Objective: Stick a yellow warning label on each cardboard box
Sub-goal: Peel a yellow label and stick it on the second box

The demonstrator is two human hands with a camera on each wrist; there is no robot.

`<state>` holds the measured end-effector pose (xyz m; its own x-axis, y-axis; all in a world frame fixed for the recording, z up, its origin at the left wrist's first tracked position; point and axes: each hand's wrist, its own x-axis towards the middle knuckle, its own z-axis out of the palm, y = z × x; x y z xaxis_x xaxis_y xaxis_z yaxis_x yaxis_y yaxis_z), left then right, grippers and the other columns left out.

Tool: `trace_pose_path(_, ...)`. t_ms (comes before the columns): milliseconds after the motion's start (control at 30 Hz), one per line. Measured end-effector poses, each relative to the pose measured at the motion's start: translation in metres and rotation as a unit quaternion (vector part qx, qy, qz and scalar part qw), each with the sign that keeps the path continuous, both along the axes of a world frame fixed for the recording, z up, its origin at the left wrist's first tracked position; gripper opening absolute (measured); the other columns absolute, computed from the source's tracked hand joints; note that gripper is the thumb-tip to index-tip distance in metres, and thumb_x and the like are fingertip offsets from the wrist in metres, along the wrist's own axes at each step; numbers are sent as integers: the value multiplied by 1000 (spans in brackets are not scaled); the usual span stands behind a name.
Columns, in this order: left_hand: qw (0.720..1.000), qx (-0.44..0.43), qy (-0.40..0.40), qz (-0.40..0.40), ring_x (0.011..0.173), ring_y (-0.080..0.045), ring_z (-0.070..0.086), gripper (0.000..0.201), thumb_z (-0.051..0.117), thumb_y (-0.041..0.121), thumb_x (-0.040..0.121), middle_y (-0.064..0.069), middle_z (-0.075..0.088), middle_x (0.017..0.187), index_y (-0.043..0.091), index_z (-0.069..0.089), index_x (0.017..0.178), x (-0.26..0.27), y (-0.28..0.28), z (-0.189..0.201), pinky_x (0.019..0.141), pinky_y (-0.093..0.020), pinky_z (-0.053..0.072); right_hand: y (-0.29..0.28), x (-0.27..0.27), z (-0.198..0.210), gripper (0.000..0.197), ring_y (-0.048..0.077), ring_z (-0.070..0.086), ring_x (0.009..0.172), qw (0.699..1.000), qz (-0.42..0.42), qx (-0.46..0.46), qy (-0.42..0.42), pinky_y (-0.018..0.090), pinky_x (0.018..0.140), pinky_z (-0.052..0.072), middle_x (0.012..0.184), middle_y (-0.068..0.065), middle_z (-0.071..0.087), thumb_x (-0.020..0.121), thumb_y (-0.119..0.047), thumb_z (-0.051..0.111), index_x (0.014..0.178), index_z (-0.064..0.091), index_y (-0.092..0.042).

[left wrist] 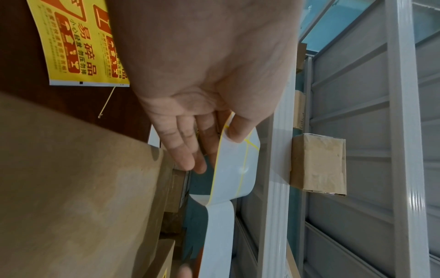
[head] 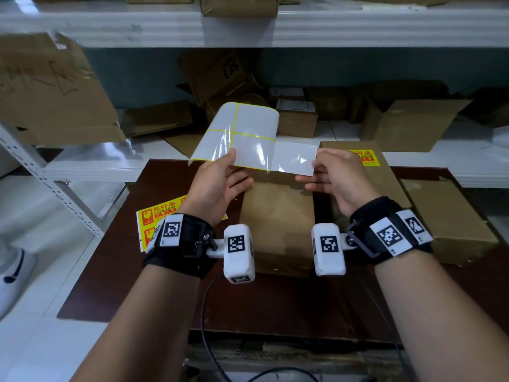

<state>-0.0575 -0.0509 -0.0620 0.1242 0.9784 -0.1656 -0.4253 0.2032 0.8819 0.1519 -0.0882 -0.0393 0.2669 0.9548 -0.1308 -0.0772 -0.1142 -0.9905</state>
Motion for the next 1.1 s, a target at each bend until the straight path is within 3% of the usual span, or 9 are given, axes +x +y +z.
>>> trace_pose_path(233,1000,-6,-22,14,101,-21,73,21,49,24,103,-6,73,113,16,58,121,-5,2,-2,77,-33,58,0,4,-1,34,25,76,69,1000,-5,-8,-4,28,57,54,119,31,67,92,1,47,123,61,0)
trace_pose_path(600,998,-32,-44,35,100,-20,73,23,50,25,103,-2,76,108,18,56,124,-17,12,-9,72,-31,57,-2,5,0,32,25,76,69,1000,-1,-9,-11,26,55,53,124,35,62,92,1,47,120,63,2)
trace_pose_path(833,992,-62,-81,76,99,-19,71,15,50,27,103,-3,74,105,19,57,114,-31,20,-12,71,-30,55,-2,12,0,37,26,77,74,1000,-20,-9,5,26,56,56,112,24,72,92,-1,48,128,59,-1)
trace_pose_path(967,987,-110,-59,105,102,-21,69,22,49,28,103,-5,71,109,16,54,121,-39,28,-28,69,-31,56,-2,13,0,37,28,77,78,1000,-18,-8,9,25,55,57,108,21,74,93,-2,49,128,60,-1)
trace_pose_path(1100,974,-191,-25,116,90,-22,67,25,55,21,101,-11,66,104,8,50,121,-47,35,-48,66,-31,57,-3,11,-1,37,30,77,80,1000,-13,-7,12,25,55,57,106,20,74,94,-3,49,129,59,-1)
